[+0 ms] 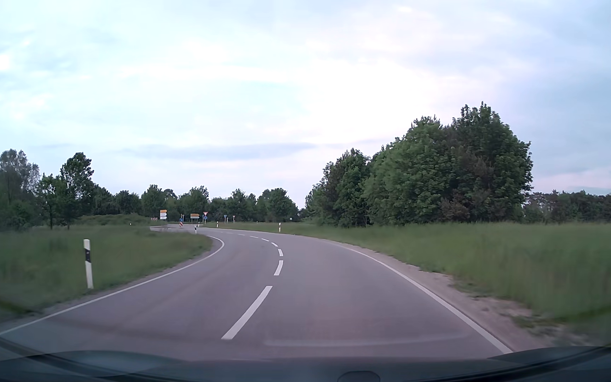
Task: Follow the waypoints while adhering to traffic rules and regulations
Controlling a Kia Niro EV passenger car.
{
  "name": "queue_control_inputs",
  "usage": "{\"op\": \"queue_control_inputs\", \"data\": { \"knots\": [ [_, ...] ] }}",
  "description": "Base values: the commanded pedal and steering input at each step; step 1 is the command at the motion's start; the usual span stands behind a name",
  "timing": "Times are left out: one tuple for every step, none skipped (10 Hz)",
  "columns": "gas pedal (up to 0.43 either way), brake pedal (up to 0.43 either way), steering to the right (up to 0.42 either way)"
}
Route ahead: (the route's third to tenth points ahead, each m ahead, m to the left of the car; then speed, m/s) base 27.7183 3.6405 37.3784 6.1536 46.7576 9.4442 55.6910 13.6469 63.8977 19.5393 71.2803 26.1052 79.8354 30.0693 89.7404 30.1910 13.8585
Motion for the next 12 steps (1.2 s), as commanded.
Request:
{"op": "queue_control_inputs", "data": {
  "knots": [
    [0.0, 0.0, -0.025],
    [0.087, 0.0, -0.024],
    [0.13, 0.0, -0.022],
    [0.13, 0.0, -0.022],
    [0.13, 0.0, -0.022],
    [0.118, 0.0, -0.023],
    [0.11, 0.0, -0.024],
    [0.098, 0.0, -0.025],
    [0.079, 0.0, -0.027],
    [0.059, 0.0, -0.028],
    [0.039, 0.0, -0.028],
    [0.028, 0.0, -0.03]
  ]
}}
